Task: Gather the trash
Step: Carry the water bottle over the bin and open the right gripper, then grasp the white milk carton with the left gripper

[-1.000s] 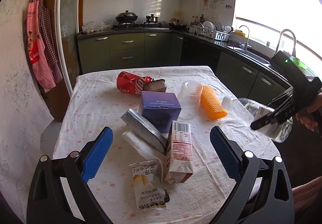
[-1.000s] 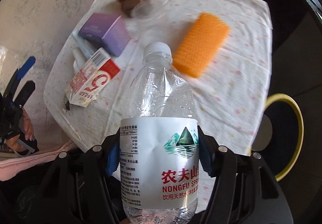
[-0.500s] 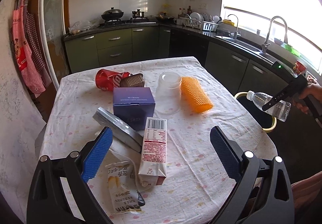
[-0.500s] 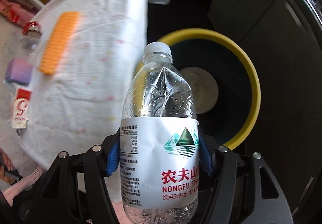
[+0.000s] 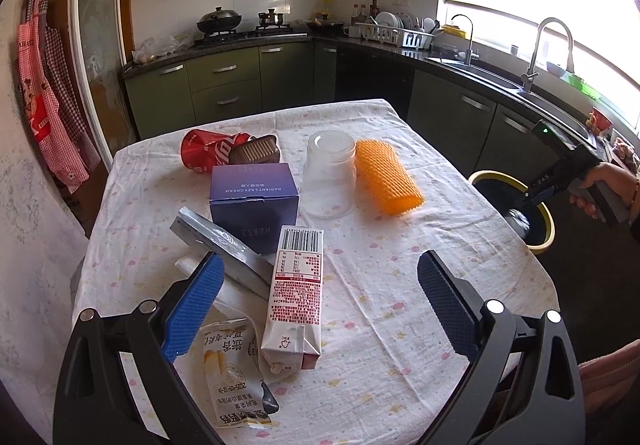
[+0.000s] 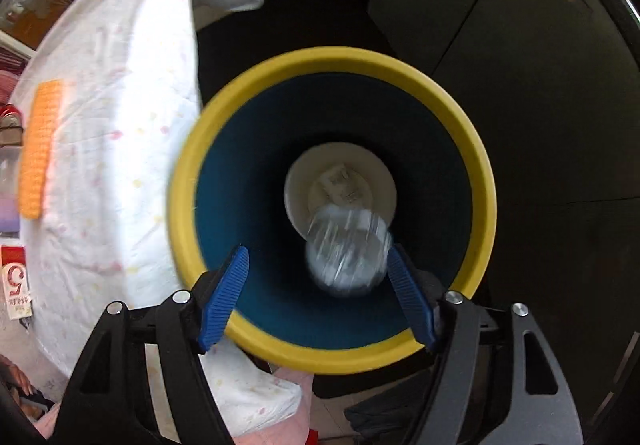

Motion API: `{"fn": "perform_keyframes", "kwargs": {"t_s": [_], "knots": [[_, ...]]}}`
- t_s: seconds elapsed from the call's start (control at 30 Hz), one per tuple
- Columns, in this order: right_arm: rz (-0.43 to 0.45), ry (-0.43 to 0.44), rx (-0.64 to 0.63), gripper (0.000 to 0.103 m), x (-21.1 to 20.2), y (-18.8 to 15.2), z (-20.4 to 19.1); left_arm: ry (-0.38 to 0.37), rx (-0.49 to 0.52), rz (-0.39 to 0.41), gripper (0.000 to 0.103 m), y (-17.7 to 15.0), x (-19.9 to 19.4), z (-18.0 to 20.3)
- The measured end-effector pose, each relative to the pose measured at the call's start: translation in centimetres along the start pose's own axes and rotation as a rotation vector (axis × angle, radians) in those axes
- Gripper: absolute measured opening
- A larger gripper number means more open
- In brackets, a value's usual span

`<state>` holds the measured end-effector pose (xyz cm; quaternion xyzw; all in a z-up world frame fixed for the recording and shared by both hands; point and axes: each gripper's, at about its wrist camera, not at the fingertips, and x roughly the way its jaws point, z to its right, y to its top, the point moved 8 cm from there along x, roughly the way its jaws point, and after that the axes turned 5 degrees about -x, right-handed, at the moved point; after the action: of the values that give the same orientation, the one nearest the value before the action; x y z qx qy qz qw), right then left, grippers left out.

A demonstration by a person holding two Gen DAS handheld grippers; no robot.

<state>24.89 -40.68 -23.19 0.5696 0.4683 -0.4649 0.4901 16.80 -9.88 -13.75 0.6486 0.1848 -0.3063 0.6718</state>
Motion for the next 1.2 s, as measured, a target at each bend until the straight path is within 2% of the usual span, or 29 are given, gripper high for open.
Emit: {"fn": "perform_keyframes", "kwargs": {"t_s": [0.2,0.27,0.53,0.67,0.83,0.97,1.13,1.2], "knots": [[0.156,0.118,-0.06,0.069,-4.1,-4.0,-4.7,-0.033,-0.009,-0.044,0.096,-1.0,1.5,-0.3],[0.183,0.154,-0.075,0.069,-4.6,-5.5,-6.6,-0.043,-0.021,-0.07,0.096,-1.5,2.4,-0.6],[0.223,0.281,-0.123,0.069,-4.5,-10.5,-12.6,-0.044,-0.036,-0.118,0.095,-2.6,4.4,-1.4],[0.256,0.281,-0.127,0.069,-4.9,-11.4,-13.4,-0.036,-0.025,-0.132,0.094,-2.9,5.0,-1.4],[0.284,0.302,-0.139,0.071,-5.5,-11.4,-14.0,-0.031,-0.026,-0.168,0.075,-3.2,6.3,-1.6],[0.289,0.321,-0.141,0.072,-5.4,-11.5,-14.4,-0.03,-0.042,-0.203,0.065,-3.8,7.1,-1.7],[0.288,0.33,-0.141,0.072,-5.3,-11.5,-14.6,-0.008,-0.038,-0.226,0.041,-4.3,7.6,-1.7],[0.287,0.333,-0.138,0.073,-5.2,-11.4,-14.6,0.003,-0.035,-0.229,0.036,-4.3,7.7,-1.7]]}}
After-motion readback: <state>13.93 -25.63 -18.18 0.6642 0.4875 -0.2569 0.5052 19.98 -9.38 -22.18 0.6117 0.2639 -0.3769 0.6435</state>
